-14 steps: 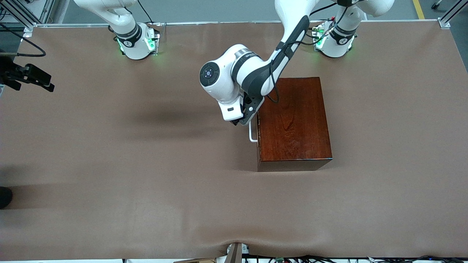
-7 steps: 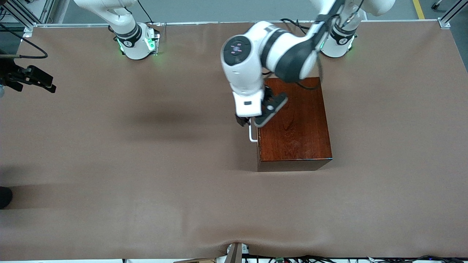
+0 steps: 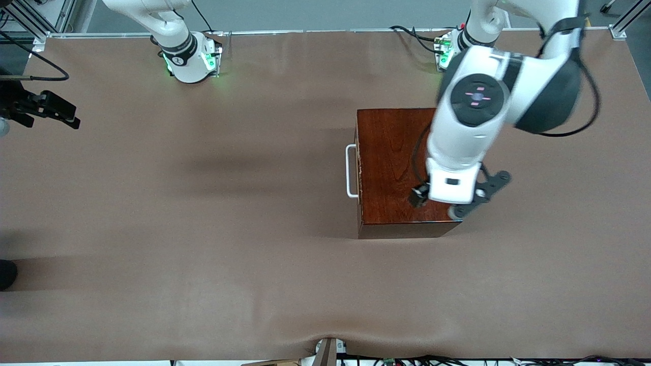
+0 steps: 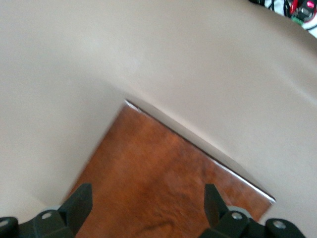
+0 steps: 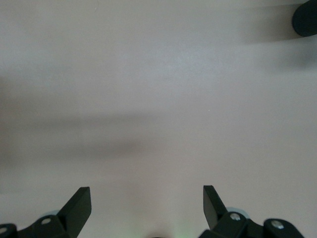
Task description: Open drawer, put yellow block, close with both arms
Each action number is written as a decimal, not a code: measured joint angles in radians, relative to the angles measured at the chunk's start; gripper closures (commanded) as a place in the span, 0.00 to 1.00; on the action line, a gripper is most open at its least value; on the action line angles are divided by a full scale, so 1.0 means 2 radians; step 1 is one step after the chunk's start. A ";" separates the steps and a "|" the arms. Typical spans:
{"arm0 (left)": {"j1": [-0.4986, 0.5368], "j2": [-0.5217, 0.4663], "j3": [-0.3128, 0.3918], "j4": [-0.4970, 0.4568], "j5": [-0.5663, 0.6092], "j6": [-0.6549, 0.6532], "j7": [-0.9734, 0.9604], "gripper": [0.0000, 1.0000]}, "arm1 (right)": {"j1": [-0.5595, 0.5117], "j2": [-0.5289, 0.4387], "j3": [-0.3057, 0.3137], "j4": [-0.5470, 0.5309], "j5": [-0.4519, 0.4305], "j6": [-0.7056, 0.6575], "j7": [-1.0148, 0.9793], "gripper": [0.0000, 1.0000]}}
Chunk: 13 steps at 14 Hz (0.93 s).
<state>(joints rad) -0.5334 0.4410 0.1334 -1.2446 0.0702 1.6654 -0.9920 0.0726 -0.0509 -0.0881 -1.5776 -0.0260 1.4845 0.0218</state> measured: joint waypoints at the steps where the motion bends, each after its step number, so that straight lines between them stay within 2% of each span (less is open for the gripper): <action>1: 0.013 -0.004 0.000 -0.001 0.000 -0.004 0.027 0.00 | 0.000 0.000 0.000 0.001 0.000 0.000 0.000 0.00; 8: 0.068 -0.038 -0.004 -0.002 -0.005 -0.032 0.157 0.00 | 0.000 0.000 0.000 0.003 0.000 0.000 0.000 0.00; 13: 0.159 -0.096 -0.055 -0.035 -0.010 -0.068 0.257 0.00 | -0.001 0.000 -0.001 0.009 0.000 0.000 0.001 0.00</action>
<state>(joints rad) -0.2151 0.2497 0.0236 -1.3142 0.0495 1.5303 -0.4787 0.0707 -0.0513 -0.0906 -1.5597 -0.0260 1.4838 0.0243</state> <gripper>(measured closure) 0.000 0.000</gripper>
